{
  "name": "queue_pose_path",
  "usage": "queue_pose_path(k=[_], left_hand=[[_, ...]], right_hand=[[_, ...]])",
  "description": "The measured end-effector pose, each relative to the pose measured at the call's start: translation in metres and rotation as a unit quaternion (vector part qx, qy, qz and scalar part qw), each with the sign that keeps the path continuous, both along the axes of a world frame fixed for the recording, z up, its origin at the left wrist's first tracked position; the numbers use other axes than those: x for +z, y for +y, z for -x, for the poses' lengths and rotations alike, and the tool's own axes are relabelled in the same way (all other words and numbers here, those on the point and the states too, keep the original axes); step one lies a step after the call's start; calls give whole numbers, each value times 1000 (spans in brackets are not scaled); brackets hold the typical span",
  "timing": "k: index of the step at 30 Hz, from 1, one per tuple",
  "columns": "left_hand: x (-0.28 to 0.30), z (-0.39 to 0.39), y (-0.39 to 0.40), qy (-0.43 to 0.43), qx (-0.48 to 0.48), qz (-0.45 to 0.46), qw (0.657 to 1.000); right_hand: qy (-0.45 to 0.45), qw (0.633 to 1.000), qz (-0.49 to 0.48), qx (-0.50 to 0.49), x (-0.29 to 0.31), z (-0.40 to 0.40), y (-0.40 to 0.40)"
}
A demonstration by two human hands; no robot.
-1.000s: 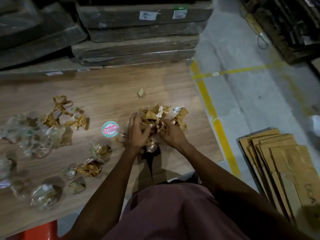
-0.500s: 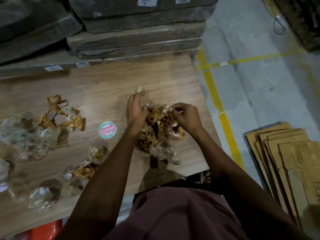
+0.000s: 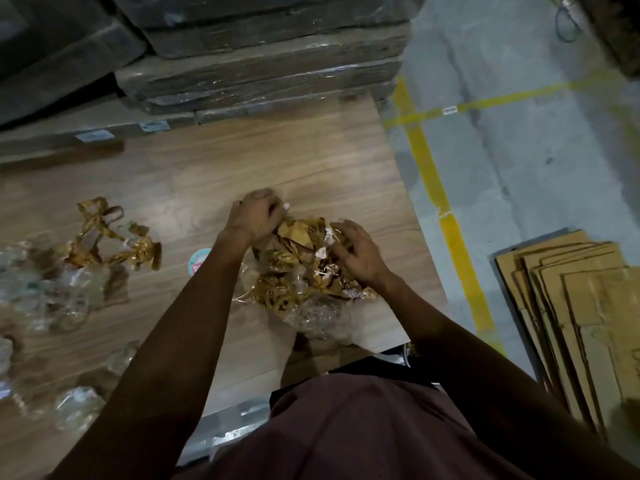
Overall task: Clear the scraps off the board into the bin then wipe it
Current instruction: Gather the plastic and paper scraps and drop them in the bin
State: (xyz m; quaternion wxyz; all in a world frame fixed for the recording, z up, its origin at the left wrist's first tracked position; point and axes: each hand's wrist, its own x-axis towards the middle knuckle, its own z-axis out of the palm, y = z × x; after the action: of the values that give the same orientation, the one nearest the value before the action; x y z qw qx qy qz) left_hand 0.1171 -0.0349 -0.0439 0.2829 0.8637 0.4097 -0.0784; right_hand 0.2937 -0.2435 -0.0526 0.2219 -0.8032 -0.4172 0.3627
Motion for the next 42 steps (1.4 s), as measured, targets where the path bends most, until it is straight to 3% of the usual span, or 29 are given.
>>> queue_pose_path(k=[5, 9, 12, 15, 21, 25, 29, 32, 36, 38, 40, 42], left_hand=[[1, 62, -52, -67, 72, 60, 993], [-16, 89, -100, -145, 92, 88, 981], [-26, 87, -128, -144, 94, 68, 983], [-30, 78, -145, -148, 108, 44, 982], [-22, 49, -123, -164, 141, 29, 976], [-18, 32, -104, -182, 107, 52, 976], [-22, 11, -88, -98, 11, 51, 994], [-27, 2, -88, -58, 25, 61, 996], [-30, 9, -106, -171, 95, 54, 979], [-37, 19, -112, -228, 120, 107, 960], [-41, 29, -119, -247, 114, 160, 949], [-44, 34, -127, -216, 80, 145, 962]], right_hand=[[-128, 985, -54, -105, 2, 10, -45], [-28, 998, -43, -30, -10, 30, -79], [-59, 994, -44, 81, -17, 53, -88], [-91, 989, -5, 117, -24, 76, -88], [-44, 998, 2, 39, -20, 82, -62], [-18, 1000, 20, 3, -13, 74, -44], [-18, 998, 64, 16, -10, 59, -24], [-49, 996, 67, 38, -13, 51, -15], [-65, 995, 65, 25, -20, 49, -13], [-69, 995, 68, 26, -20, 48, -15], [-76, 994, 67, 34, -17, 46, -14], [-73, 993, 74, 48, -11, 42, -12]])
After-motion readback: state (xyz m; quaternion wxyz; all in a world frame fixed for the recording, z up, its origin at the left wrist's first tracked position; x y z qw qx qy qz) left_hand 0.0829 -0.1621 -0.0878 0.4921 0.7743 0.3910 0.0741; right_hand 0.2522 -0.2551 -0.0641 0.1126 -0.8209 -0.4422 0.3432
